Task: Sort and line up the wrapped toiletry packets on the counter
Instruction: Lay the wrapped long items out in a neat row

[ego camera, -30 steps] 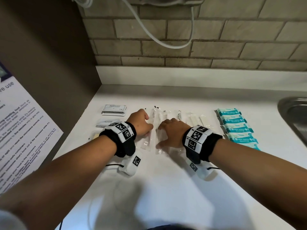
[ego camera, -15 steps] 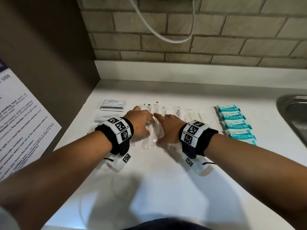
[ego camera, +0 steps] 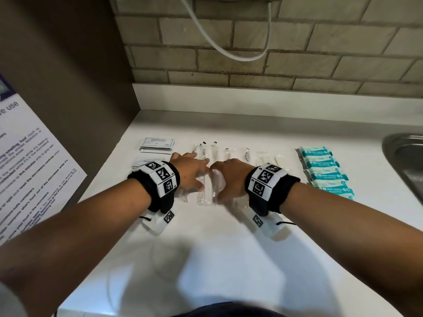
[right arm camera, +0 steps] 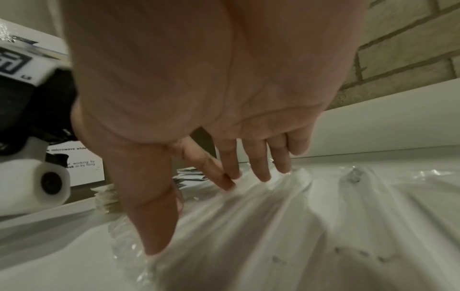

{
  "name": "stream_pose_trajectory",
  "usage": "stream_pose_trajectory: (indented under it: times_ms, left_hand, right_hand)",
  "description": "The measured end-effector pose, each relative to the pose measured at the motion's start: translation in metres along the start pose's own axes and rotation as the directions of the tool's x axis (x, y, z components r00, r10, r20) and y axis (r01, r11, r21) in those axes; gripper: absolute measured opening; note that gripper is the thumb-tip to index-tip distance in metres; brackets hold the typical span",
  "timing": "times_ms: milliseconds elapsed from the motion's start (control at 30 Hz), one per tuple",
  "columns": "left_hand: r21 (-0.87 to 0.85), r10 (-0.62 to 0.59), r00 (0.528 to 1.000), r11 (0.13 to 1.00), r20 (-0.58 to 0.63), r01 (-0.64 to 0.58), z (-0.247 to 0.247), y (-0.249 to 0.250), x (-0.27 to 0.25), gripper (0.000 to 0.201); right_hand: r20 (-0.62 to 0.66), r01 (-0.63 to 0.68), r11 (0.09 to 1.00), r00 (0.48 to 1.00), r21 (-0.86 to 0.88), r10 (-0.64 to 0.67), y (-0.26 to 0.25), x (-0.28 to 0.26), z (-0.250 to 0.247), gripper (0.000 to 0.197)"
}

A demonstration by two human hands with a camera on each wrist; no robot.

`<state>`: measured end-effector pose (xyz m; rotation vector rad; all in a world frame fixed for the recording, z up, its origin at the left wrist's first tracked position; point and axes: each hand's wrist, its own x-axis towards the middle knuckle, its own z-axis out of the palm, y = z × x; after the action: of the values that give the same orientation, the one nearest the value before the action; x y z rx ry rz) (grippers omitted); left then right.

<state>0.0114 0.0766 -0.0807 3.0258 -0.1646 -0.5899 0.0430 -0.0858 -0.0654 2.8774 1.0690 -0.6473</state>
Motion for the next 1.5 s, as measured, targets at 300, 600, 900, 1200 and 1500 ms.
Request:
stream_pose_trajectory:
  times_ms: [300, 600, 900, 1200, 1500]
  left_hand:
    - [0.006, -0.099, 0.992, 0.995, -0.083, 0.1, -0.01, -0.025, -0.007, 0.07]
    - [0.101, -0.086, 0.995, 0.991, -0.05, 0.091, 0.005, -0.035, -0.014, 0.065]
    - [0.085, -0.145, 0.989, 0.985, -0.034, 0.147, 0.002, -0.038, -0.009, 0.074]
    - [0.077, -0.138, 0.989, 0.987, -0.045, 0.141, -0.001, -0.036, -0.013, 0.073]
    - [0.057, -0.141, 0.989, 0.988, -0.036, 0.143, -0.002, -0.037, -0.014, 0.074]
  right_hand:
    - [-0.08, 0.077, 0.985, 0.993, -0.155, -0.09, -0.014, 0.016, -0.006, 0.09]
    - [0.011, 0.07, 0.975, 0.998, -0.209, -0.069, -0.021, 0.034, 0.007, 0.076]
    - [-0.017, 0.073, 0.982, 0.997, -0.177, -0.077, -0.03, 0.033, 0.006, 0.077]
    - [-0.025, 0.041, 0.989, 0.999, -0.145, -0.045, -0.032, 0.033, 0.011, 0.076]
    - [-0.014, 0.017, 0.992, 1.0, -0.128, -0.019, -0.036, 0.029, 0.009, 0.07]
